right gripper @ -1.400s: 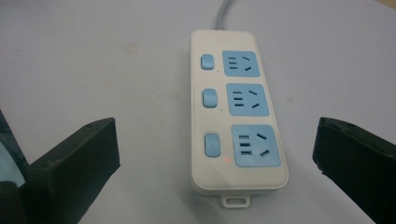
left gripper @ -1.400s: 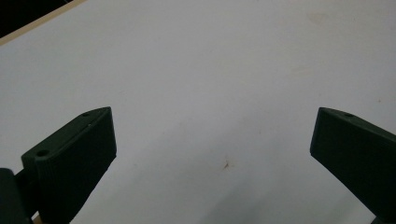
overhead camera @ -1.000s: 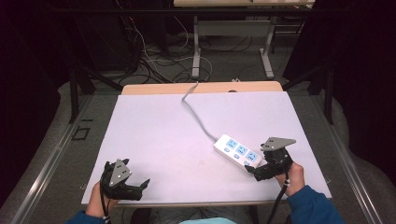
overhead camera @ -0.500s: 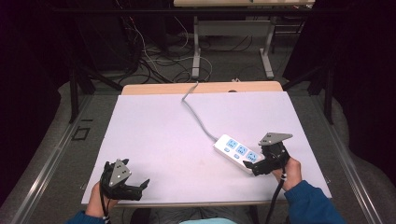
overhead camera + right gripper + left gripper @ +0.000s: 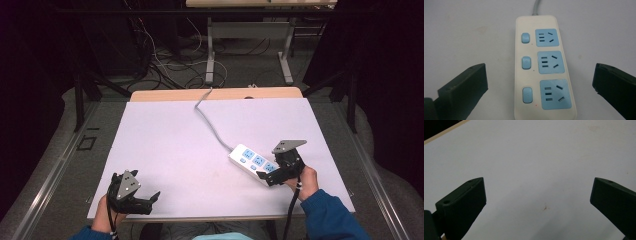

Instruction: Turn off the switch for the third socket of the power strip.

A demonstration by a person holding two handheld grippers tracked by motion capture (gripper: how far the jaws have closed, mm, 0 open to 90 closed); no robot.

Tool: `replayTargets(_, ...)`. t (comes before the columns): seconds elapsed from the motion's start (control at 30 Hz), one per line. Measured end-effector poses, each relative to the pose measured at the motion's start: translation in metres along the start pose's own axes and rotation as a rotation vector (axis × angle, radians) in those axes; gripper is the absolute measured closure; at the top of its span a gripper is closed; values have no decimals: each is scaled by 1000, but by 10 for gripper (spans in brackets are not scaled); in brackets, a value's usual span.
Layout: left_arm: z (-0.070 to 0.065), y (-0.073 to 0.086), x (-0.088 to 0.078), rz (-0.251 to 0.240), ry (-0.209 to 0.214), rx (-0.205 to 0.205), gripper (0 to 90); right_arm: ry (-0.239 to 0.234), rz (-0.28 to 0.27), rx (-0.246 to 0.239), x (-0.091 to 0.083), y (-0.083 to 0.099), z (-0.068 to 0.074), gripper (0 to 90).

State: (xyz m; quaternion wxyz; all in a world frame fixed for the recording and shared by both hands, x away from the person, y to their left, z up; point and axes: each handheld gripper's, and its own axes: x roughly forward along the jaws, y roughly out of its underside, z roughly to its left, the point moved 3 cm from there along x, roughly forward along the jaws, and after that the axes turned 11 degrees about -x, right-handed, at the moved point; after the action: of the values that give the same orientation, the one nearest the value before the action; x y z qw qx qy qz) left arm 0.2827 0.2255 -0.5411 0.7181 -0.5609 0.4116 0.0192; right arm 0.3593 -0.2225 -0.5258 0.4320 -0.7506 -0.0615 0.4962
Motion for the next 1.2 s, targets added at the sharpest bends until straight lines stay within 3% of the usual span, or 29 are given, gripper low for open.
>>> replayTargets(0.07, 1, 0, 0, 2, -8, 12, 3, -5, 15, -2, 0, 1, 0, 0)
replayTargets(0.1, 1, 0, 0, 3, -8, 12, 3, -6, -3, 0, 1, 1, 0, 0)
replayTargets(0.23, -1, 0, 0, -3, 2, 1, 3, -11, -14, 15, 1, 2, 0, 165)
replayTargets(0.27, -1, 0, 0, -3, 2, 1, 3, -11, -14, 15, 1, 2, 0, 165)
replayTargets(0.33, 0, 0, 0, -3, 1, -5, 3, 0, -22, 17, -1, 1, 1, 325)
replayTargets(0.37, 0, 0, 0, -4, 1, -9, 3, 0, -22, 17, -1, 1, 1, 325)
replayTargets(0.4, 0, 0, 0, -5, -4, -7, 3, 1, -37, 22, -4, 1, 0, 471)
replayTargets(0.5, -1, 0, 0, -5, -5, 3, 3, -4, -44, 31, -6, 3, 0, 717)
replayTargets(0.57, -1, 0, 0, -9, -6, 5, 3, -4, -44, 35, -6, 4, 1, 758)
replayTargets(0.6, -1, 0, -1, -3, -5, 6, 3, -22, -42, 36, -5, 5, 3, 865)
replayTargets(0.67, 0, 0, -1, 0, -3, 7, 3, -33, -35, 37, -4, 6, 5, 900)
replayTargets(0.83, 0, -1, 0, -5, -7, 5, 3, -48, -22, 26, -4, 7, 9, 900)
replayTargets(0.97, -1, -1, 0, -2, -12, 20, 3, -57, 24, 39, 0, 10, 9, 900)
replayTargets(1.07, -1, 0, 1, -5, -6, -1, 3, -60, 25, 49, 3, 11, 9, 900)
replayTargets(1.1, -1, 0, 1, 2, -4, 5, 3, -61, 50, 46, 2, 11, 9, 900)
replayTargets(1.2, -1, -1, 2, 3, -6, 12, 3, -65, 52, 47, 5, 12, 10, 900)
